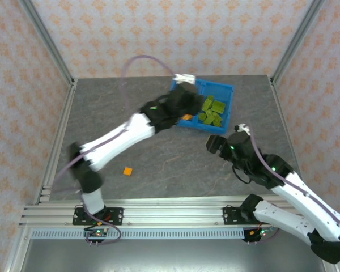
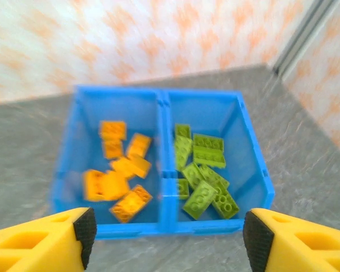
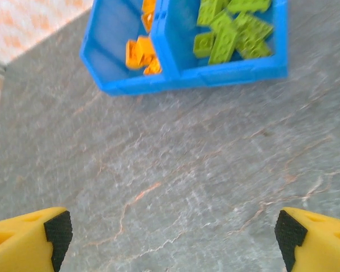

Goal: Sort the legos into containers by color

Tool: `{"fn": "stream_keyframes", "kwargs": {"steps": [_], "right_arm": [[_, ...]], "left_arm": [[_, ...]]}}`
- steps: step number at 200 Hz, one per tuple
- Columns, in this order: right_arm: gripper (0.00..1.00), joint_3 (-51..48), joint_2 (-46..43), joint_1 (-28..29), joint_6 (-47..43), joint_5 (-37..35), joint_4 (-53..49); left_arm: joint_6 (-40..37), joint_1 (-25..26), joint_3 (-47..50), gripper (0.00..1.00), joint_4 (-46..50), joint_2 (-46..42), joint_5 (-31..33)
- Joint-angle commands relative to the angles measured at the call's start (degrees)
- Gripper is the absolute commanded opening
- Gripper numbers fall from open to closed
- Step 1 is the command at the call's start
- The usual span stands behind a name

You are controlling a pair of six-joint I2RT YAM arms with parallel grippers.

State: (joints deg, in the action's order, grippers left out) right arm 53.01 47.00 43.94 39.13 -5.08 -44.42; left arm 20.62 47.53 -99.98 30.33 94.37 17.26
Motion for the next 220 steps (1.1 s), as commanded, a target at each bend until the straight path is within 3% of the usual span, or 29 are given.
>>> {"fn": "stream_keyframes", "kwargs": {"steps": [1, 34, 56, 91, 114, 170, 194, 220], "right_arm": [[0.93, 1.57, 8.35, 3.60, -1.86, 5.21, 6.86], [0.93, 7.38, 26.69, 13.28, -1.43, 7.14, 14.45], [0.93, 14.34, 40.19, 19.53, -1.16, 8.08, 16.80], [0.93, 27.73, 59.23, 25.46, -2.98, 10.19, 17.40], [0.94, 37.53, 69.77, 27.09, -3.14, 7.90, 13.32], [0.98, 54.00, 85.97, 28.32, -3.08, 0.84, 3.84], [0.85, 61.14, 91.70, 29.02, -3.49, 0.65, -1.45], [0.67, 62.63, 93.19, 29.44, -1.53, 0.93, -3.13]], "left_arm": [[-0.85, -1.09, 12.13, 0.76, 7.51, -13.76, 4.95], [6.87, -2.22, 28.07, 0.79, 27.54, -35.26, 11.26], [13.38, -4.04, 33.52, 0.85, 39.87, -46.46, 10.67], [19.85, -4.75, 37.03, 0.96, 47.76, -57.78, 8.73], [21.70, -4.81, 37.02, 1.00, 50.32, -59.80, 11.87], [19.74, -4.86, 37.05, 1.00, 46.77, -58.16, 11.39], [19.28, -4.81, 37.43, 1.00, 46.02, -57.55, 11.18], [19.89, -4.81, 38.26, 1.00, 46.01, -57.52, 10.87]]}}
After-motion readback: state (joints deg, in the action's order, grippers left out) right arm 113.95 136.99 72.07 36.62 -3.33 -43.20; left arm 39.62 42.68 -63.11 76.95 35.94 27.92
